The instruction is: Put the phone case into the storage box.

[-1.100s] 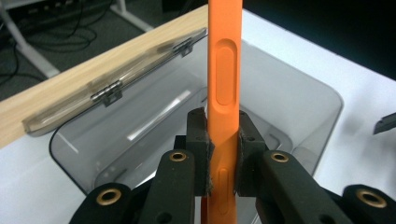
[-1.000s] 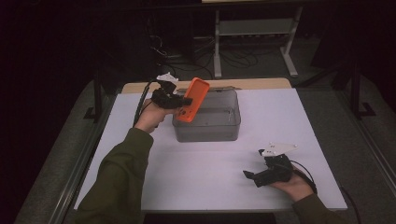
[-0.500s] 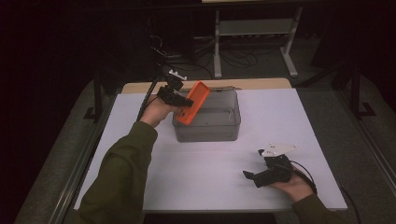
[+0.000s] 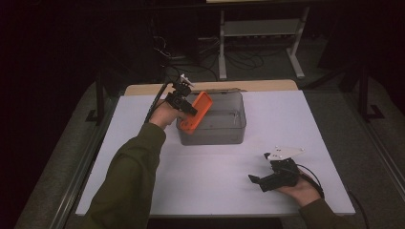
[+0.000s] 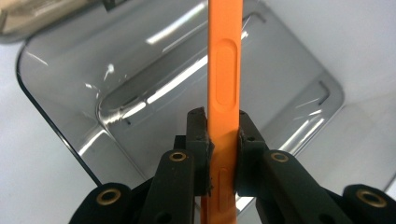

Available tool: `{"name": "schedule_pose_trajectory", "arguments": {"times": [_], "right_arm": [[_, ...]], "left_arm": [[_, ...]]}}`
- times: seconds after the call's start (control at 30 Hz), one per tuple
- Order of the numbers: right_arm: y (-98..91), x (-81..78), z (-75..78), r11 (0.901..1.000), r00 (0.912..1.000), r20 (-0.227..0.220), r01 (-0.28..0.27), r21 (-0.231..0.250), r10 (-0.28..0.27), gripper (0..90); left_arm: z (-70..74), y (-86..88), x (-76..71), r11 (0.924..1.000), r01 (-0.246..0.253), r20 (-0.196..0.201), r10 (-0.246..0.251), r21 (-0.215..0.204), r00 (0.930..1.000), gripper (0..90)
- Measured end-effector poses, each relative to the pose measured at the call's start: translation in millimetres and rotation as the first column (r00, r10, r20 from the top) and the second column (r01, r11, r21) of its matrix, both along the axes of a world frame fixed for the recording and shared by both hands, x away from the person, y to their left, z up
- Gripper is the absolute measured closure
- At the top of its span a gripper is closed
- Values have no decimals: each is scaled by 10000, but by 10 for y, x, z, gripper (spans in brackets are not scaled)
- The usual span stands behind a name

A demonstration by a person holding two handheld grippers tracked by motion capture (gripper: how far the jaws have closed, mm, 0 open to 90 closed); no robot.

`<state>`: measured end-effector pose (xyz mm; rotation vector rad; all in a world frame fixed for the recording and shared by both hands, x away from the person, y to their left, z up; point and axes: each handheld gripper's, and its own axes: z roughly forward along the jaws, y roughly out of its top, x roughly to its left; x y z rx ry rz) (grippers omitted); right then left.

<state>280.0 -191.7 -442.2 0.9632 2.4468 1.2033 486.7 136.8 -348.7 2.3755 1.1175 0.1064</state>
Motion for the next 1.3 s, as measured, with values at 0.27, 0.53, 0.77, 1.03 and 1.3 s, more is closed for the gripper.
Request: {"name": "schedule_pose_trajectory", "arguments": {"times": [0.27,0.53,0.77,1.03,1.3], "right_arm": [[-3,0,3,10000,10000,38,-32,28,32,5],[-2,0,2,10000,10000,34,-50,39,50,5],[0,-1,2,10000,10000,39,-50,43,50,5],[1,-1,2,10000,10000,50,-55,36,55,5],[0,-2,4,10000,10000,59,-61,35,61,5]], "left_arm": [[-76,-75,51,9974,-152,-698,202,709,9974,793],[-114,-111,93,9914,-254,-1132,401,1285,9928,793],[-158,-91,127,9910,-313,-1475,506,1300,9878,792],[-166,-99,133,9902,-309,-1530,519,1361,9869,788],[-173,-126,134,9874,-250,-1551,496,1566,9866,783]]}}
